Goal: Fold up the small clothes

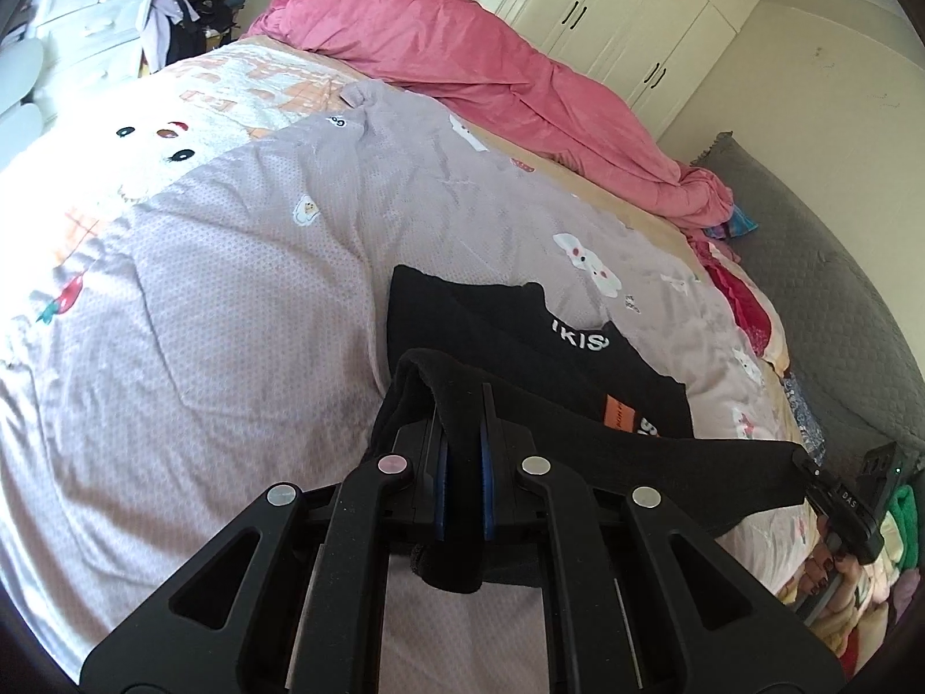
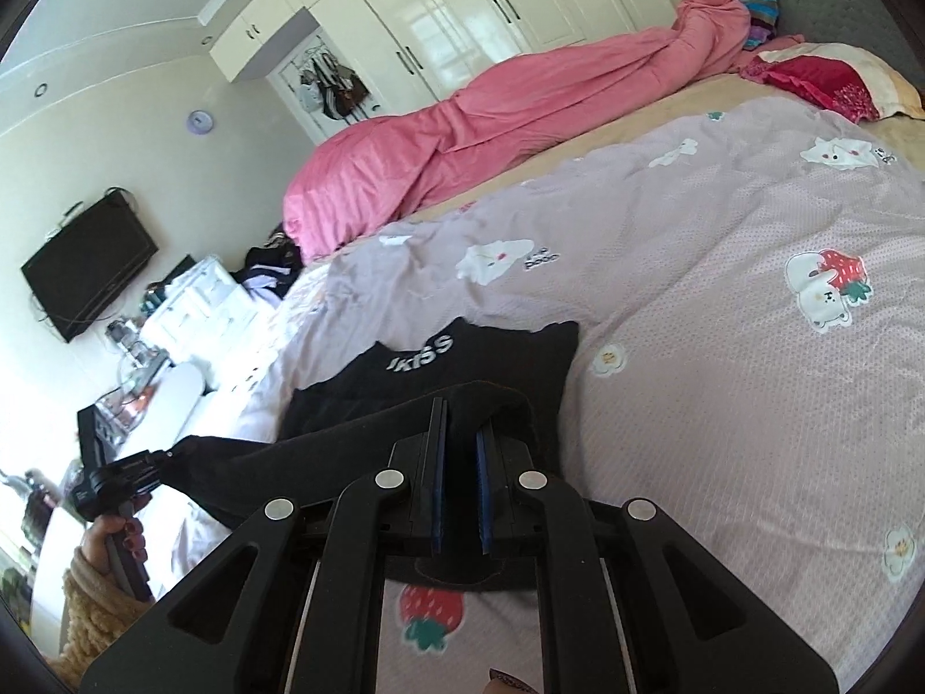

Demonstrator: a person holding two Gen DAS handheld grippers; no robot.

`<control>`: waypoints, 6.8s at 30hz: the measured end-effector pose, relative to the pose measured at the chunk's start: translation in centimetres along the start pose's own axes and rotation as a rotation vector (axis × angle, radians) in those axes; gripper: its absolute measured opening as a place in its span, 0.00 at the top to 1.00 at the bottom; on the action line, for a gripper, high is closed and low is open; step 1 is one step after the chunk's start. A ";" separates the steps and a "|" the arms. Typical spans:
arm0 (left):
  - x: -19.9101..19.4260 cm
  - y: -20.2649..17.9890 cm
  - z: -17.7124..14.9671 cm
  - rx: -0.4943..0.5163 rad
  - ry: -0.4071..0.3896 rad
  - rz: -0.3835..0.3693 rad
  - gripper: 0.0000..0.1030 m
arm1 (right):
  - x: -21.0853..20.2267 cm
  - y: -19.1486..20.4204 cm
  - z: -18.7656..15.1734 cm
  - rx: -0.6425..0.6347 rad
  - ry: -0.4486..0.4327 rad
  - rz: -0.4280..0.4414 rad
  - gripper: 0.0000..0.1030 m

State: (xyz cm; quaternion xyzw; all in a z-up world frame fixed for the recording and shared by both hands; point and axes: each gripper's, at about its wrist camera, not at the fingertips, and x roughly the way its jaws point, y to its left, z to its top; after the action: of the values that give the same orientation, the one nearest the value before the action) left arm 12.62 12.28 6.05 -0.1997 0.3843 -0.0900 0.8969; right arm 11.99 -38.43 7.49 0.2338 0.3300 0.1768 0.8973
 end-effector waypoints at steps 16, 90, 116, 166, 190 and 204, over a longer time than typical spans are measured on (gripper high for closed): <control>6.3 -0.5 2.6 0.058 0.052 0.104 0.96 | 6.2 -2.0 1.9 0.005 0.060 -0.102 0.92; 10.3 -1.3 4.2 0.237 0.057 0.239 0.83 | 14.4 -1.0 3.7 -0.198 0.106 -0.370 0.73; 14.4 1.2 4.4 0.133 0.127 0.174 0.87 | 17.4 -3.3 3.1 -0.212 0.197 -0.378 0.64; 10.0 3.1 5.1 0.079 0.036 0.134 0.71 | 12.3 -4.7 2.4 -0.003 0.088 -0.344 0.55; 3.5 2.7 3.3 0.069 -0.014 0.112 0.49 | 6.3 -1.7 -0.1 -0.026 0.063 -0.310 0.34; 3.1 4.4 -1.2 0.028 0.046 0.107 0.49 | 7.2 -1.5 -3.5 0.002 0.134 -0.290 0.34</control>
State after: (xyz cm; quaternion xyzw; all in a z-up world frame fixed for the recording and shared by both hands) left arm 13.89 14.91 1.45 -0.1643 0.4135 -0.0518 0.8941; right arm 15.10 -35.23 0.68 0.1725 0.4197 0.0604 0.8891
